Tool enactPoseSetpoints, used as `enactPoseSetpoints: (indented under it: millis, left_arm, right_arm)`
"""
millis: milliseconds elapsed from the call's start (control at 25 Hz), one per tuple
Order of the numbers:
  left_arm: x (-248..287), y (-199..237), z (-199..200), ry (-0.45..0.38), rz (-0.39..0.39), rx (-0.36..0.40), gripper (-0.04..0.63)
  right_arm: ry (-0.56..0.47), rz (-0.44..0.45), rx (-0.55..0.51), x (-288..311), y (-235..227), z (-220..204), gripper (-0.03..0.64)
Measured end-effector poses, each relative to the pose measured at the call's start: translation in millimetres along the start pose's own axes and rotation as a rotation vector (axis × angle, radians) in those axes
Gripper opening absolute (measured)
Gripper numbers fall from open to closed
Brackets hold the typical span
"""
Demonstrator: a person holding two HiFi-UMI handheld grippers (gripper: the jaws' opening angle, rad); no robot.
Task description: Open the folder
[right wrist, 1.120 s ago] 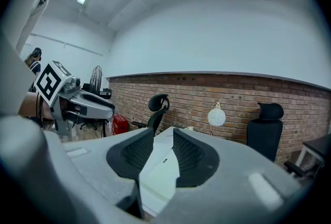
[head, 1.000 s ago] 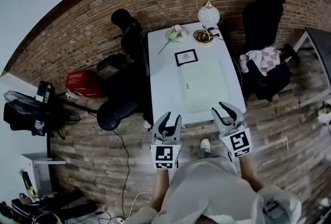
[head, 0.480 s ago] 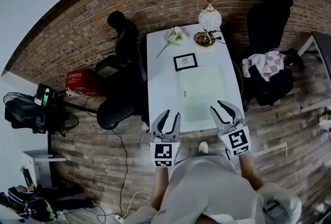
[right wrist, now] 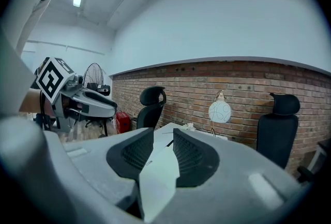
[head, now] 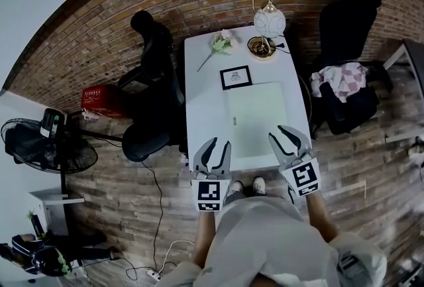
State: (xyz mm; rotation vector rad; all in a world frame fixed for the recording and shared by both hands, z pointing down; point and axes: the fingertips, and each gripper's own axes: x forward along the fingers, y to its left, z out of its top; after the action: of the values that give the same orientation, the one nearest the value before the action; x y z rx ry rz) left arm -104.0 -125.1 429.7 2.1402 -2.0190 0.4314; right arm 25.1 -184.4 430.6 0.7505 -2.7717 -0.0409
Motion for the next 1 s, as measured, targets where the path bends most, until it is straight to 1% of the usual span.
enactPoseSetpoints:
  millis: [80, 200, 280, 360, 440, 560, 640, 800, 1000]
  left_arm:
    - [3.7, 2.4, -2.2, 0.007, -0.004, -0.006, 0.130]
    - [9.3, 6.8, -5.9, 0.015, -0.018, -0.012, 0.130]
    - [13.5, 10.3, -8.6, 0.017, -0.035, -0.013, 0.130]
    - [18.2, 14.6, -11.7, 0.018, -0.056, -0.015, 0.130]
    - [23.9, 20.2, -14.2, 0.017, -0.078, -0.017, 0.130]
    - [32.7, 28.6, -17.0, 0.017, -0.112, -0.014, 0.130]
    - [37.9, 34.7, -20.7, 0.021, -0.133, -0.011, 0.130]
    - [47.5, 46.6, -30.0, 0.028, -0.182, -0.013, 0.130]
    - [62.2, 57.4, -42.5, 0.045, -0.248, -0.008, 0.130]
  right_arm:
    - [0.012, 0.002, 0.013, 4.6, 0.8, -2.8, 0.118]
    - [0.019, 0.010, -0.017, 13.0, 2.4, -6.0, 0.118]
    - [0.033, -0.004, -0.001, 17.9, 3.8, -7.5, 0.118]
    - [0.036, -0.019, -0.018, 23.1, 4.5, -7.8, 0.118]
    - [0.045, -0.038, -0.028, 28.2, 4.8, -7.3, 0.118]
    - [0.064, -0.075, -0.007, 35.3, 5.9, -7.0, 0.118]
    - [0.071, -0.093, -0.014, 41.3, 6.3, -8.3, 0.118]
    - [0.109, -0.153, 0.060, 51.3, 11.4, -14.0, 0.118]
    - [0.145, -0.201, 0.061, 63.8, 14.8, -21.3, 0.118]
